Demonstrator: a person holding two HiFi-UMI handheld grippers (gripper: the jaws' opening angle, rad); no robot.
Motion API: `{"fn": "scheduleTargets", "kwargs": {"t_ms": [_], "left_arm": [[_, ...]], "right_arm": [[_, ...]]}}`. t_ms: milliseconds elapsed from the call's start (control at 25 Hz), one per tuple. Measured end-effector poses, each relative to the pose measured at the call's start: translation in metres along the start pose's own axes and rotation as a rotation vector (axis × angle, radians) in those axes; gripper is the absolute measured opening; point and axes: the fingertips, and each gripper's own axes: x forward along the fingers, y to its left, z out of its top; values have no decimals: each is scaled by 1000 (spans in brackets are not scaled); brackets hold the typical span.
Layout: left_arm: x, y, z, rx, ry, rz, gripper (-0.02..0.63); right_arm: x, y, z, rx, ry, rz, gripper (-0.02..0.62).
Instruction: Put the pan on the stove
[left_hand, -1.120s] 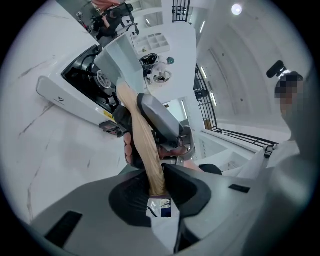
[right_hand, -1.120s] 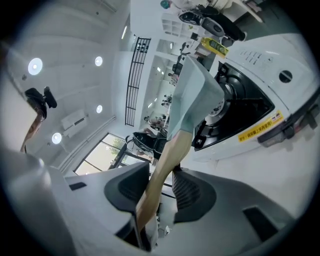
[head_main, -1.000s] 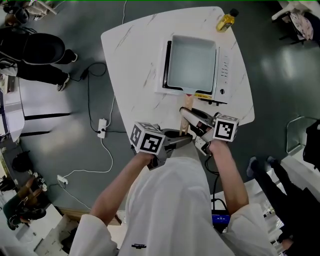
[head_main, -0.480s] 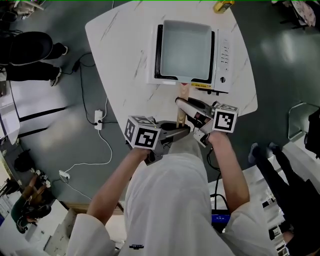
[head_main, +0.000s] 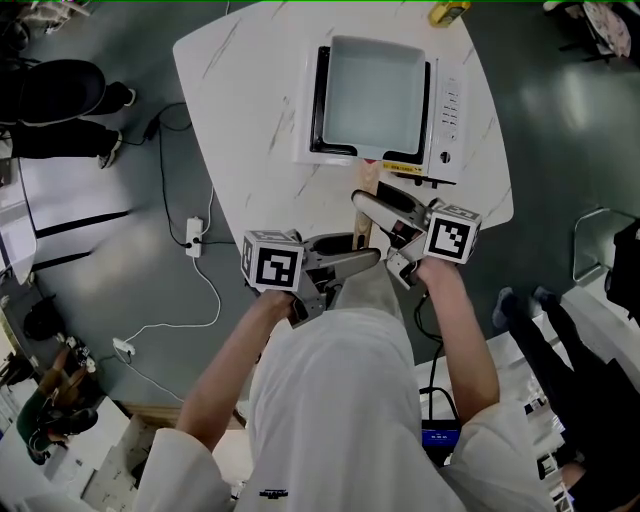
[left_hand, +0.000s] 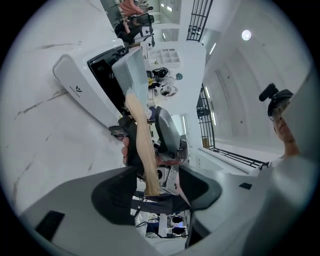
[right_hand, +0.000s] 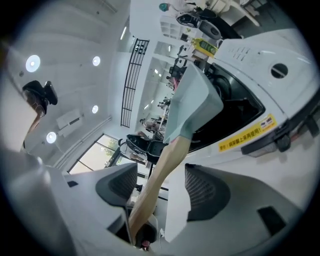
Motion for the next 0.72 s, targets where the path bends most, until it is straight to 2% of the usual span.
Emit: {"fn": "scheduleTargets", "kwargs": {"t_ms": [120,200,320,440,480,640,720], "left_arm": [[-4,-1,0,25,-3,11,274],[-6,-1,0,41,-9,18,296],[-11,-3,5,102,-32,48,321],[-21,-5,14,179,-80,118,367],[-25,-8,17,206,-97,144,405],[-43,-27,31,344,-141,241,414],[-53,-37,40,408,-187,293,414]], "right_arm": [[-6,-5,6,2,-12,-25,303],[-10,-6,8,-9,-13,-44,333],[-15,-7,14,-42,-18,-68,351],[-24,-6,17,-84,-36,-127,373],[-29,-3,19,-103,-44,-147,373],[-47,19,33,-220,-102,-212,373],[-56,33,39,-281,-126,-245,352]]}}
